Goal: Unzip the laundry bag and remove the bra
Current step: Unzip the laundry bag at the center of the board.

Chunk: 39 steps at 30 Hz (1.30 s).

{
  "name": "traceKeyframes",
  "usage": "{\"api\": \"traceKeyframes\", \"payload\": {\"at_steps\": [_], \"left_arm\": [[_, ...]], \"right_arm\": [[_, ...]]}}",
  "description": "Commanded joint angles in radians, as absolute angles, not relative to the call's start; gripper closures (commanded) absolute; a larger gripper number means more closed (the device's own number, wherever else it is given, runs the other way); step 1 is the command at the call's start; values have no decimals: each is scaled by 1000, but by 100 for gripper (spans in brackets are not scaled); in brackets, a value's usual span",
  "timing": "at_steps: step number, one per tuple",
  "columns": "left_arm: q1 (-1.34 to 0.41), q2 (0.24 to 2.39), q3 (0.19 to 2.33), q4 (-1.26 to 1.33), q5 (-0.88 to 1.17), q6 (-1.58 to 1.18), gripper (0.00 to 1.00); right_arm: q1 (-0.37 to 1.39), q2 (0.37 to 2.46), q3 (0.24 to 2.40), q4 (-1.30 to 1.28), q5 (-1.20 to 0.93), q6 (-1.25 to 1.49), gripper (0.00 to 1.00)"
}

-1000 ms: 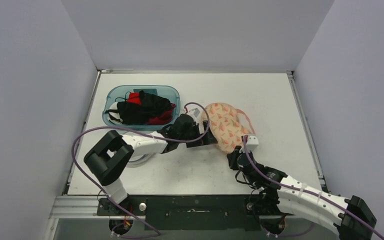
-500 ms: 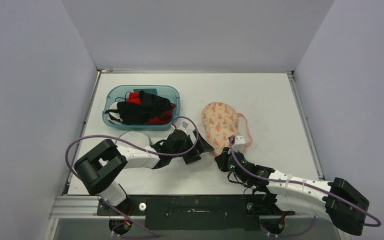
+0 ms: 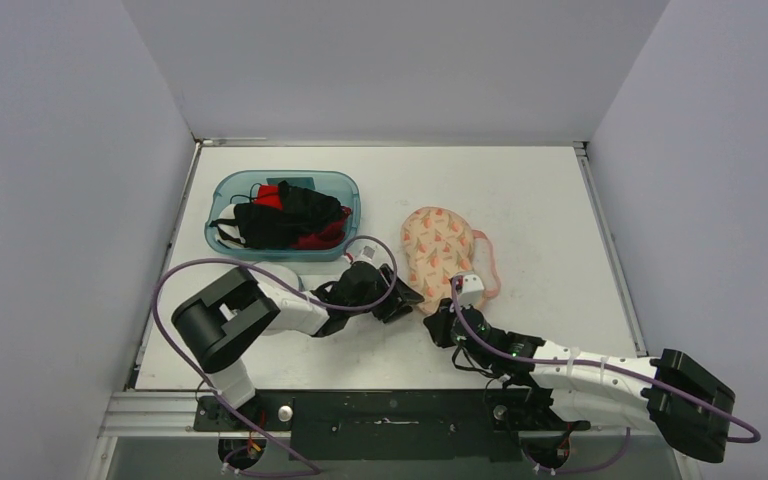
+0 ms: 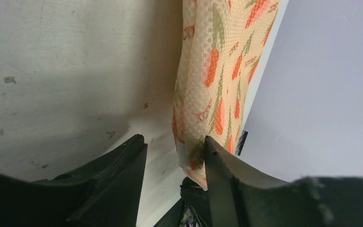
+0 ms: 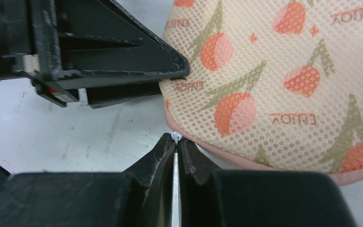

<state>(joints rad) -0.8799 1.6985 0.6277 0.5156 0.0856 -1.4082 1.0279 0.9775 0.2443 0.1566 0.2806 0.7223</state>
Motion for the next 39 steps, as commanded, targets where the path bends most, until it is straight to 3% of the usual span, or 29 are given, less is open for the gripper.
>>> {"api": "traceKeyframes", "payload": {"at_steps": [1, 5, 10, 25, 30, 39], "left_arm": [[-879, 1743, 673, 619, 77, -1437, 60], [-880, 1762, 677, 630, 78, -1438, 75], [-876, 1755, 670, 620, 65, -1432, 100], [-863, 1653, 680, 406, 7, -1252, 100], [-860, 1597, 717, 257, -4, -1072, 100], [-838, 1645, 918, 14, 9, -773, 100]], "right_arm": [[1046, 972, 251, 239, 293, 726, 95], [1049, 971, 253, 231, 295, 722, 95], [1051, 957, 259, 175, 311, 722, 95], [1051, 768, 264, -222, 593, 947, 95], [1060, 745, 255, -97, 508, 831, 95], [1222, 912, 289, 57, 545, 800, 95]]}}
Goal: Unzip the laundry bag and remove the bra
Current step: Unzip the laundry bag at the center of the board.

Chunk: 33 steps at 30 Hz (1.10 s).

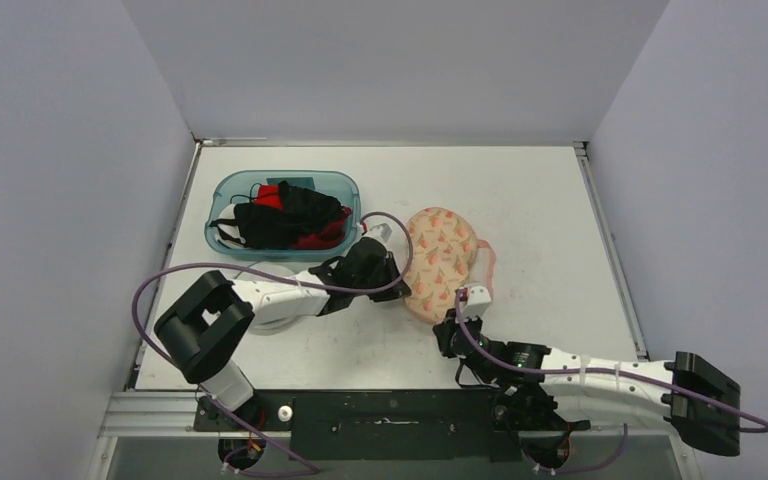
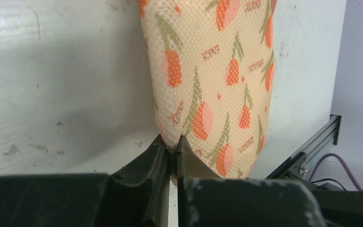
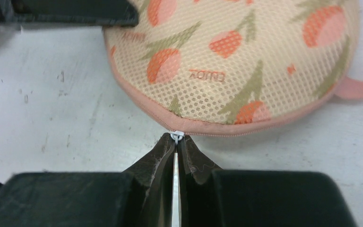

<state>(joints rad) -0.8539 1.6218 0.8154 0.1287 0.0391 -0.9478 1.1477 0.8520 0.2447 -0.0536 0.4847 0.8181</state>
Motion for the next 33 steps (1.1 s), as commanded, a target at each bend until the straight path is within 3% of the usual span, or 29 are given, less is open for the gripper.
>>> {"api": "traceKeyframes", "payload": {"at_steps": [1, 5, 7, 10, 13, 16, 24, 33], "left_arm": [[-837, 1648, 935, 3, -4, -762, 100], [-821, 1667, 1025, -41, -30, -730, 100], [-818, 1676, 1066, -81, -36, -716, 95], [-817, 1638, 1042, -78, -50, -718, 69], [-818, 1552, 956, -51, -49, -757, 32], [-828, 1449, 849, -67, -69, -814, 1], [-912, 1198, 555, 96, -120, -1074, 4], [-928, 1327, 581, 285, -62, -1223, 4]], "right_arm": [[1240, 930, 295, 68, 563, 806, 95], [1265, 992, 307, 128, 582, 815, 95], [1266, 1020, 314, 148, 584, 819, 95], [1264, 1054, 327, 168, 588, 820, 95], [1259, 1076, 334, 195, 582, 817, 95], [1244, 1099, 341, 215, 560, 813, 95], [1173, 1144, 343, 301, 450, 781, 95], [1166, 1196, 353, 375, 379, 753, 95]]}}
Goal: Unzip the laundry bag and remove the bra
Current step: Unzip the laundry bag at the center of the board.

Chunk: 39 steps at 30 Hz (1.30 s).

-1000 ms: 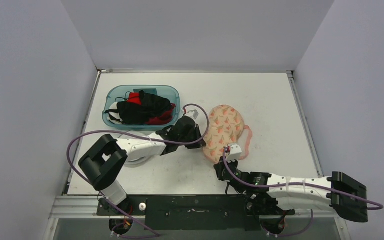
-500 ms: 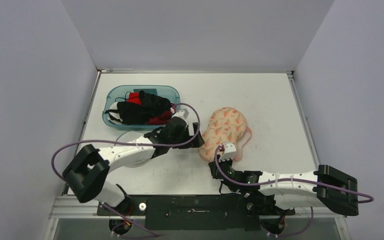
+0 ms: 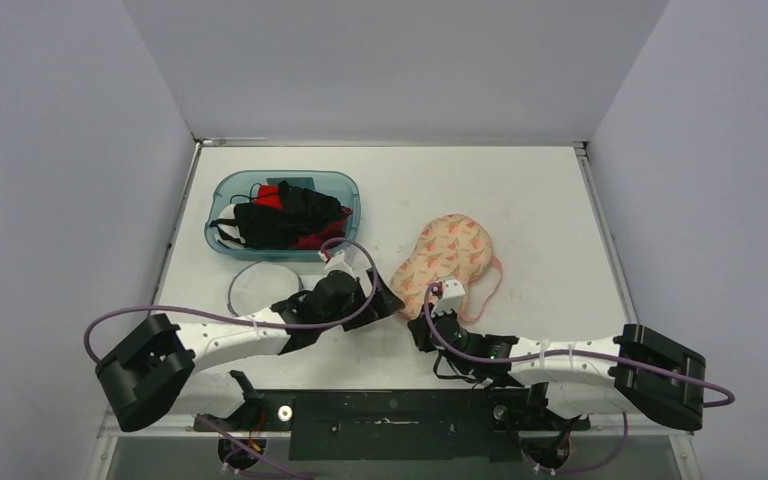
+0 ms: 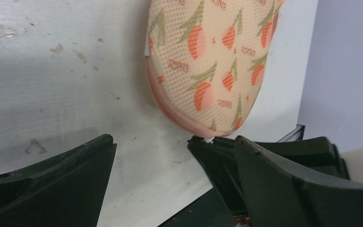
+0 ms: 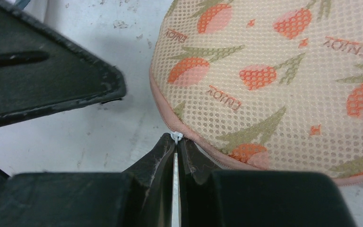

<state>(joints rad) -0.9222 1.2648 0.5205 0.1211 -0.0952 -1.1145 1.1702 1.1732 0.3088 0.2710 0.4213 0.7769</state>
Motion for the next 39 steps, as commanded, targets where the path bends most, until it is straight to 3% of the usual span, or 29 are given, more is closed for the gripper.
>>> {"api": "traceKeyframes", "payload": {"at_steps": [1, 4, 9, 12, 21, 39], "left_arm": [[-926, 1362, 591, 295, -49, -1243, 3], [-920, 1426, 608, 342, -26, -1295, 0], [-912, 1486, 598, 396, -2, -1331, 20], [-910, 1500, 580, 427, -4, -1343, 35], [-887, 1520, 577, 405, -24, -1329, 99], [-840, 1476, 648, 275, 30, -1113, 100]], "right_arm": [[1168, 1207, 355, 389, 364, 745, 95], [1174, 1242, 367, 424, 315, 720, 95], [1181, 1237, 360, 415, 323, 721, 95], [1180, 1213, 356, 395, 339, 721, 95], [1183, 1124, 318, 326, 382, 740, 95], [1198, 826, 253, -48, 583, 856, 95]]}}
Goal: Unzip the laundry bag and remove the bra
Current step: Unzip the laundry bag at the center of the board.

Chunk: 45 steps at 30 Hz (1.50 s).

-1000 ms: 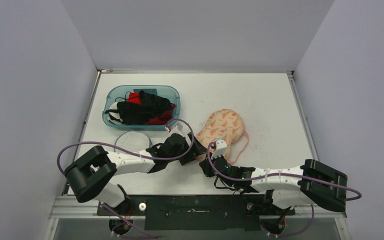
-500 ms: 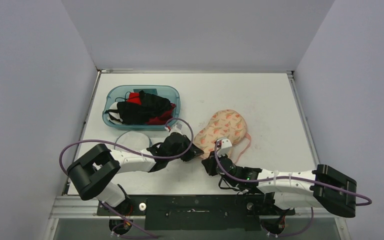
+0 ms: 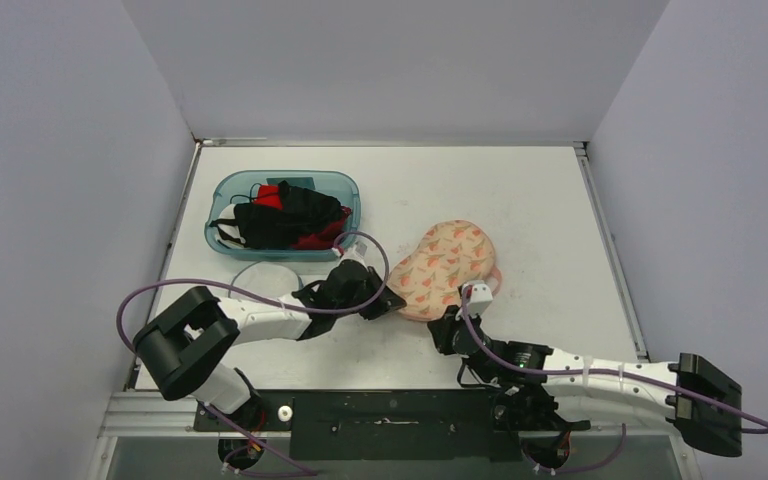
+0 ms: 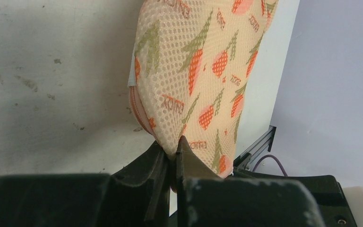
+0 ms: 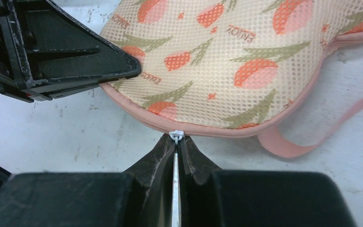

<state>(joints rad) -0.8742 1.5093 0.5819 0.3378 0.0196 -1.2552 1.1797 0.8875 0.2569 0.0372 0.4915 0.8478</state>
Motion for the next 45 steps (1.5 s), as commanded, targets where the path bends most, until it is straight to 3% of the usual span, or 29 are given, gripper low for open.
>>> {"api": "traceKeyframes", "payload": {"at_steps": [1, 10, 11, 14, 15, 17, 18, 27, 38, 45], "left_arm": [[-829, 1475, 661, 245, 42, -1077, 100], [-739, 1556, 890, -15, 68, -823, 99], [-736, 1572, 911, -38, 58, -823, 91], [-732, 1571, 923, -65, 36, -838, 37], [-732, 1552, 906, -66, 25, -850, 23], [-732, 1493, 843, -61, 18, -887, 6], [-732, 1458, 809, -59, 16, -909, 3], [-791, 1175, 446, 150, 23, -1238, 4], [-805, 1307, 481, 292, 9, -1354, 0], [-804, 1359, 466, 350, 12, -1369, 53]], "right_arm": [[1208, 820, 253, -50, 584, 848, 95], [1307, 1001, 270, 150, 602, 818, 95], [1308, 1039, 282, 181, 601, 814, 95], [1307, 1124, 320, 263, 592, 803, 95], [1306, 1144, 331, 283, 586, 798, 95], [1300, 1177, 351, 323, 570, 783, 95], [1295, 1192, 360, 338, 557, 777, 95], [1231, 1298, 434, 425, 398, 709, 95], [1224, 1364, 444, 435, 325, 694, 95], [1226, 1342, 434, 419, 335, 700, 95]]}}
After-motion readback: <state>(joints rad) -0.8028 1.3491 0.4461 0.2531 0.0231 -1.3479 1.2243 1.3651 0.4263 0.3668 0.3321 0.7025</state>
